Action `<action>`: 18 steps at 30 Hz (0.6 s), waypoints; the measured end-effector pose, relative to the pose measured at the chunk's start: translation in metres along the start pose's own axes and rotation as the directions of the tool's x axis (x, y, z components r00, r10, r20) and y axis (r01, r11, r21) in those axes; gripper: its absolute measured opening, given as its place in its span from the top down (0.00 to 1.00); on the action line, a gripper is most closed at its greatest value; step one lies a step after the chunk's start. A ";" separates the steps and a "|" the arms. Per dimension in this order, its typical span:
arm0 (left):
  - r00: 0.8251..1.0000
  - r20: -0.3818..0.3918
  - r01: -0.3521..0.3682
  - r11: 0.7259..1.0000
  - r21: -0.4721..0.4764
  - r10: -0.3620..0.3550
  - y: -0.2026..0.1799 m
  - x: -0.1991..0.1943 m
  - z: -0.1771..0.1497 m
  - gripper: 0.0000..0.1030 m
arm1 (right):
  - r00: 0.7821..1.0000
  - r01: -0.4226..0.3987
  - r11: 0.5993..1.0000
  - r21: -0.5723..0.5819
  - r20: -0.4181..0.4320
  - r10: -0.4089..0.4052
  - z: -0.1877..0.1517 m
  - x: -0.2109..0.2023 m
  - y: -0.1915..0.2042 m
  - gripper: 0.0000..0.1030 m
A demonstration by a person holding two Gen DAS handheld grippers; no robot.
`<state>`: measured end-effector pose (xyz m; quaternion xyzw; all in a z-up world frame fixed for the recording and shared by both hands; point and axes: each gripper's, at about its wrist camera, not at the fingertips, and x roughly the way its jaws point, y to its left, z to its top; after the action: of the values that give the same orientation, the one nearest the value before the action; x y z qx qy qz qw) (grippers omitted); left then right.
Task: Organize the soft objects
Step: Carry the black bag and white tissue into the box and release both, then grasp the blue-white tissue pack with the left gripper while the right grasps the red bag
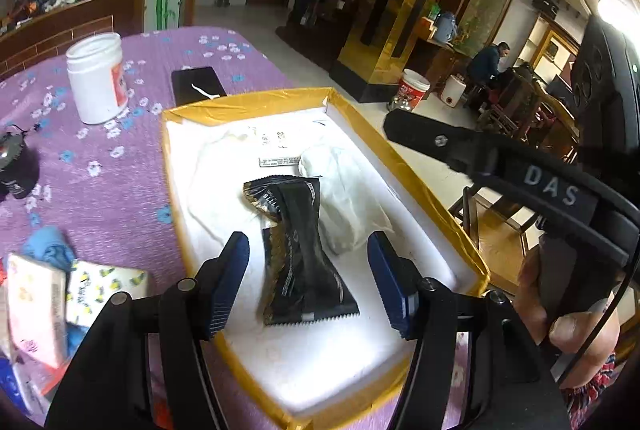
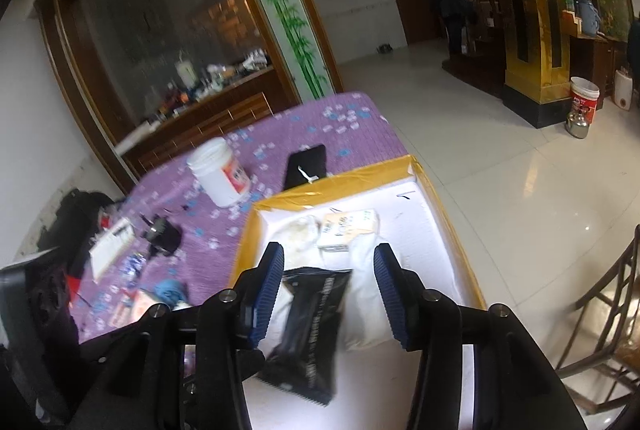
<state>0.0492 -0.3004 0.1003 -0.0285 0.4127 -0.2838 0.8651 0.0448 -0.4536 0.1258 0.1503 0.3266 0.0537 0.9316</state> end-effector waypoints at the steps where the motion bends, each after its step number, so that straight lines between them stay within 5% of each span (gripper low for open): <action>1: 1.000 0.009 0.003 1.000 0.002 -0.003 0.001 -0.005 -0.001 0.42 | 1.000 -0.017 1.000 0.003 0.010 0.017 -0.002 -0.006 0.003 0.47; 9: 0.997 0.070 0.008 0.999 0.040 -0.011 0.014 -0.051 -0.020 0.42 | 0.992 -0.116 0.993 0.032 0.044 0.115 -0.023 -0.031 0.031 0.45; 18: 0.996 0.092 0.005 1.000 0.027 -0.007 0.047 -0.090 -0.052 0.42 | 0.983 -0.183 0.983 0.000 -0.031 0.183 -0.057 -0.019 0.075 0.45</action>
<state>-0.0114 -0.2058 0.1155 -0.0311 0.3682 -0.2904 0.8827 -0.0056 -0.3720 0.1189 0.1777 0.3258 0.1420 0.9177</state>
